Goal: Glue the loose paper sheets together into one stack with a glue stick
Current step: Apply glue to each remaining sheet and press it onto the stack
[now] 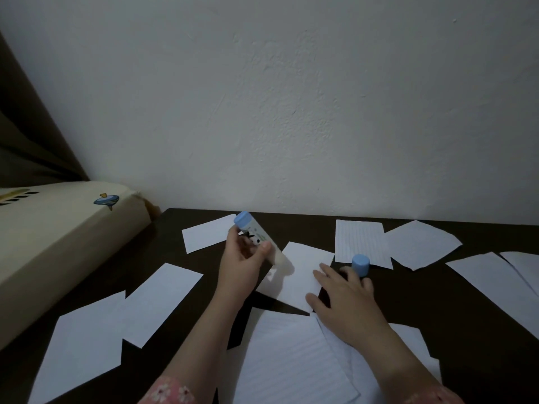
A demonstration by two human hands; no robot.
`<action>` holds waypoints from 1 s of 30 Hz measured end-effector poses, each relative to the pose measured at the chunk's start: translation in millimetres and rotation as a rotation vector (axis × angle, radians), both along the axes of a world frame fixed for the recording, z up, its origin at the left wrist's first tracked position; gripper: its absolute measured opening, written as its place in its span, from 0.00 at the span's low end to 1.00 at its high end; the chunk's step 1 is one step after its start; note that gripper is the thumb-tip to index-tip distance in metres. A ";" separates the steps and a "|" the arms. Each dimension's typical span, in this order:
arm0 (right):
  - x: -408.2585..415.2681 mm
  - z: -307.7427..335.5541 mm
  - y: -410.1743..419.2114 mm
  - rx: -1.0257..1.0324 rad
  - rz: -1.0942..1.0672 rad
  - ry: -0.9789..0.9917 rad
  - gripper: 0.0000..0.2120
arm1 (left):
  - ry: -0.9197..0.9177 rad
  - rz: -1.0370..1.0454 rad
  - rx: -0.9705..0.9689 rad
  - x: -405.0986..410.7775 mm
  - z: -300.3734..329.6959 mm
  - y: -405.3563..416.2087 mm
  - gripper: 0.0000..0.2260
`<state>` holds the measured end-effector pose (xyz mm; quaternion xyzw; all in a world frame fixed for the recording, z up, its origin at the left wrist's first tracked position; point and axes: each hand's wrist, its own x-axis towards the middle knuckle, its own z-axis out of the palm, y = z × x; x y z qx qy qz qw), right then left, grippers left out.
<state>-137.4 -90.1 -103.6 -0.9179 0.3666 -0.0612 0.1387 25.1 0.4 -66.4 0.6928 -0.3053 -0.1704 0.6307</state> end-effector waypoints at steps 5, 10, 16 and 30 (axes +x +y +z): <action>3.2 0.7 5.0 0.059 0.075 -0.014 0.28 | -0.116 -0.057 0.049 -6.9 -1.7 -12.4 0.26; 3.6 -0.4 3.8 0.075 0.062 0.021 0.31 | -0.196 -0.114 0.087 -6.2 -0.2 -35.3 0.25; 4.6 -1.9 3.4 0.057 0.062 0.051 0.32 | -0.276 -0.170 0.191 1.2 -6.8 -64.1 0.26; 5.4 -4.5 3.7 0.053 0.038 0.013 0.37 | -0.545 -0.284 0.258 -6.0 -16.5 -70.7 0.20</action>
